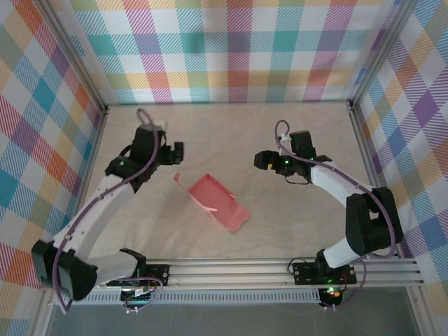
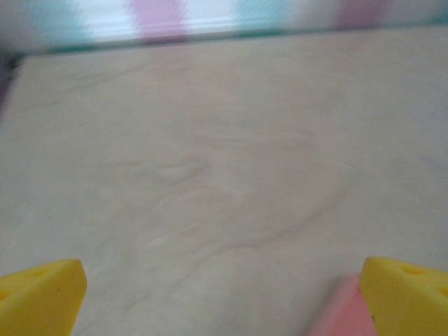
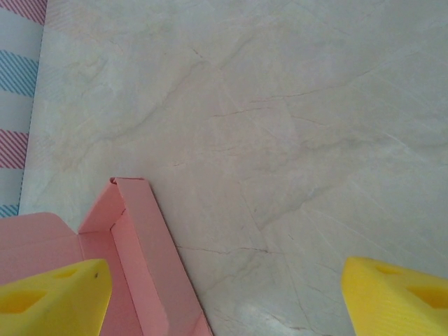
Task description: Fold the paper box
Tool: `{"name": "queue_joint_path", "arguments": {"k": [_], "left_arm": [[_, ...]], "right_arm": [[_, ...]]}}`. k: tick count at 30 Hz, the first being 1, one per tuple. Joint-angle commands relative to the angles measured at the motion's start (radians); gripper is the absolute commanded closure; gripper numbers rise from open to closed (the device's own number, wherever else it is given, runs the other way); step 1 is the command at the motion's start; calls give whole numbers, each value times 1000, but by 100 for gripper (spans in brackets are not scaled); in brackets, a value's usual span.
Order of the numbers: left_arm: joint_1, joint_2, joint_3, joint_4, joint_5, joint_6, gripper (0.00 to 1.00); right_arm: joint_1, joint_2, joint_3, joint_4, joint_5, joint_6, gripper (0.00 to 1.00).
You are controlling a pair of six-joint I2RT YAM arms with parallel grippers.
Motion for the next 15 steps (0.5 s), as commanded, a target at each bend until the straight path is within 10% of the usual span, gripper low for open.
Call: {"name": "queue_joint_path", "arguments": {"k": [1, 6, 15], "left_arm": [[78, -113, -124, 19, -201, -325, 0], [118, -151, -231, -194, -207, -717, 4], [-20, -62, -406, -178, 80, -999, 21]], "right_arm": [[19, 16, 30, 51, -32, -23, 15], [39, 37, 48, 65, -32, -16, 14], [58, 80, 70, 81, -32, -6, 14]]}}
